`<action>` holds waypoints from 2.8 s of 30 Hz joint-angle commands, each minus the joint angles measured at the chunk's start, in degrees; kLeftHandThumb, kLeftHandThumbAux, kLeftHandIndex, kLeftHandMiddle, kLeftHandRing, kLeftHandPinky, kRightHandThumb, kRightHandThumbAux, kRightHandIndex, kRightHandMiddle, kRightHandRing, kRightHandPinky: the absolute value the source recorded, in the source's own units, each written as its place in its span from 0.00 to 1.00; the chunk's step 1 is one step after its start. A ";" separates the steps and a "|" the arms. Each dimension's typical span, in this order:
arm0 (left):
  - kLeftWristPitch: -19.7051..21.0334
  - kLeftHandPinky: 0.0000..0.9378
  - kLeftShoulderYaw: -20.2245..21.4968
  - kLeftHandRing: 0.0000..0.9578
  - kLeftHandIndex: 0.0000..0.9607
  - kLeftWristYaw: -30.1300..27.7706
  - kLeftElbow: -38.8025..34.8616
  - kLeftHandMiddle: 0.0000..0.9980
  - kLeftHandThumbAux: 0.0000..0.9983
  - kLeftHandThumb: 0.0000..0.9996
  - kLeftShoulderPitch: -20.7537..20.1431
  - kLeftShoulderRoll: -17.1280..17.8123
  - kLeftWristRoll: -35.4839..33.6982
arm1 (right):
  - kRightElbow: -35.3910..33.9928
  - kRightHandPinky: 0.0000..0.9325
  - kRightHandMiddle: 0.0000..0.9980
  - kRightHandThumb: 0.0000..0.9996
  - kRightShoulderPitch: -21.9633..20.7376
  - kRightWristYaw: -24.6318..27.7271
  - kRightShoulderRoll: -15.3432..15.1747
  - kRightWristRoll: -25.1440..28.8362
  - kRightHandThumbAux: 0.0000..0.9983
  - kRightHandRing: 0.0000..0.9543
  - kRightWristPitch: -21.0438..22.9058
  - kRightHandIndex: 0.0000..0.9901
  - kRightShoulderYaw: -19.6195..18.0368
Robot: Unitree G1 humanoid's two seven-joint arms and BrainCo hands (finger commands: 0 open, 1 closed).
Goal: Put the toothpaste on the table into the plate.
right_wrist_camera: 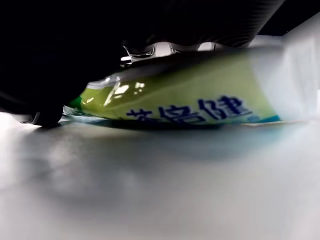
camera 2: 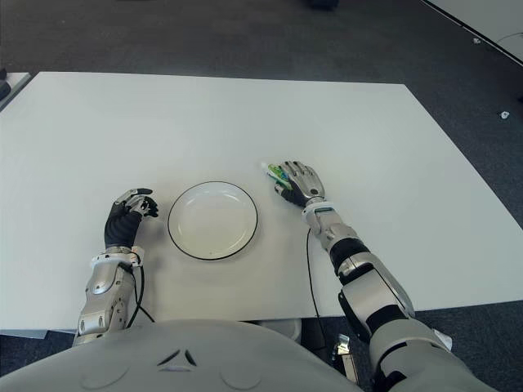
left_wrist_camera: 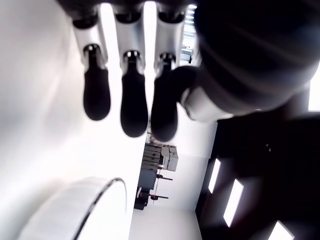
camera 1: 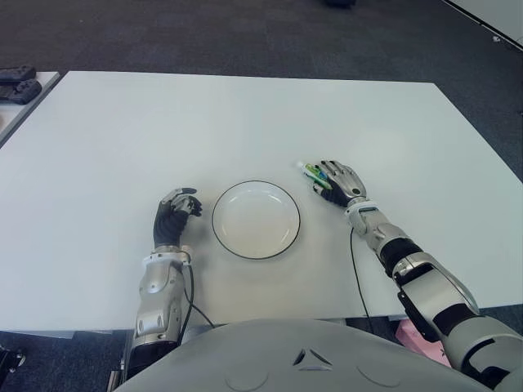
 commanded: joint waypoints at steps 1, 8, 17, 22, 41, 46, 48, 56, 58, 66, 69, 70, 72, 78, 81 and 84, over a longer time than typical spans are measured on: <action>1.69 0.62 -0.05 0.62 0.45 -0.56 1.69 0.61 0.72 0.70 1.04 0.23 -0.31 | 10.97 0.00 0.00 0.65 2.62 3.34 1.19 -0.28 0.15 0.00 2.36 0.00 2.68; 1.65 0.62 0.14 0.62 0.45 -0.33 1.79 0.61 0.72 0.70 0.91 0.07 -0.57 | 13.39 0.00 0.00 0.65 1.38 2.96 1.48 0.06 0.13 0.00 1.86 0.00 3.90; 1.94 0.62 0.54 0.63 0.45 0.99 1.51 0.62 0.72 0.71 0.91 -0.73 -0.24 | 14.47 0.00 0.00 0.67 0.75 2.92 1.35 0.45 0.15 0.00 1.58 0.00 5.44; 2.43 0.62 0.61 0.63 0.45 1.81 1.29 0.62 0.72 0.71 0.87 -0.93 0.20 | 14.46 0.00 0.00 0.69 0.86 2.79 1.15 0.62 0.18 0.00 1.65 0.00 5.93; 1.61 0.62 0.37 0.63 0.45 2.15 1.44 0.62 0.72 0.71 0.61 -0.74 0.40 | 12.15 0.55 0.39 0.85 2.22 4.53 1.71 11.46 0.50 0.48 -1.36 0.37 -1.38; 1.87 0.62 0.44 0.63 0.45 1.91 1.46 0.61 0.72 0.71 0.49 -0.69 0.02 | 10.10 0.61 0.43 0.92 2.16 6.21 1.75 13.80 0.64 0.52 -0.66 0.44 -3.02; 2.12 0.62 0.42 0.63 0.45 1.85 1.33 0.62 0.72 0.71 0.47 -0.62 -0.03 | 9.98 0.63 0.44 0.94 2.31 6.23 1.81 14.01 0.65 0.53 -0.43 0.44 -3.13; 1.67 0.63 0.24 0.63 0.45 1.29 1.15 0.62 0.72 0.71 0.57 -0.25 0.08 | 8.91 0.72 0.50 0.95 2.61 5.56 1.80 14.00 0.65 0.57 0.44 0.41 -3.09; 1.73 0.63 0.28 0.64 0.45 1.42 1.15 0.62 0.72 0.71 0.57 -0.32 0.05 | 8.62 0.75 0.51 0.95 2.67 5.50 1.74 14.00 0.65 0.58 0.50 0.40 -3.03; 1.93 0.63 0.24 0.64 0.45 1.31 1.00 0.62 0.72 0.71 0.67 -0.22 0.00 | 6.16 0.84 0.52 0.95 3.50 4.46 1.24 14.07 0.66 0.59 0.29 0.39 -3.26; 1.71 0.63 0.17 0.64 0.45 1.13 1.06 0.62 0.72 0.71 0.71 -0.12 0.04 | 5.24 0.85 0.52 0.95 3.90 4.04 1.03 14.08 0.66 0.58 0.13 0.39 -3.42; 1.51 0.63 0.14 0.64 0.45 1.02 1.13 0.62 0.72 0.71 0.72 -0.07 0.06 | 5.01 0.85 0.52 0.95 4.03 3.76 0.96 14.06 0.66 0.58 -0.02 0.39 -3.47; 0.89 0.63 0.07 0.64 0.45 0.60 1.37 0.62 0.72 0.71 0.81 0.05 -0.02 | 4.42 0.85 0.52 0.95 4.31 3.25 0.74 14.07 0.66 0.58 -0.36 0.39 -3.64; 0.22 0.63 0.04 0.63 0.45 -0.07 1.68 0.62 0.72 0.71 0.97 0.26 -0.29 | 3.16 0.85 0.52 0.95 4.77 2.49 0.20 14.12 0.66 0.58 -0.99 0.38 -4.16; 0.31 0.63 0.06 0.63 0.45 0.05 1.75 0.61 0.72 0.71 0.94 0.29 -0.15 | 2.12 0.84 0.52 0.95 4.92 2.49 -0.10 14.59 0.66 0.58 -1.21 0.38 -4.89; 0.23 0.63 0.03 0.63 0.45 -0.05 1.88 0.61 0.72 0.70 0.89 0.43 -0.11 | 0.25 0.83 0.51 0.95 5.30 2.50 -0.42 15.37 0.66 0.58 -1.42 0.38 -5.93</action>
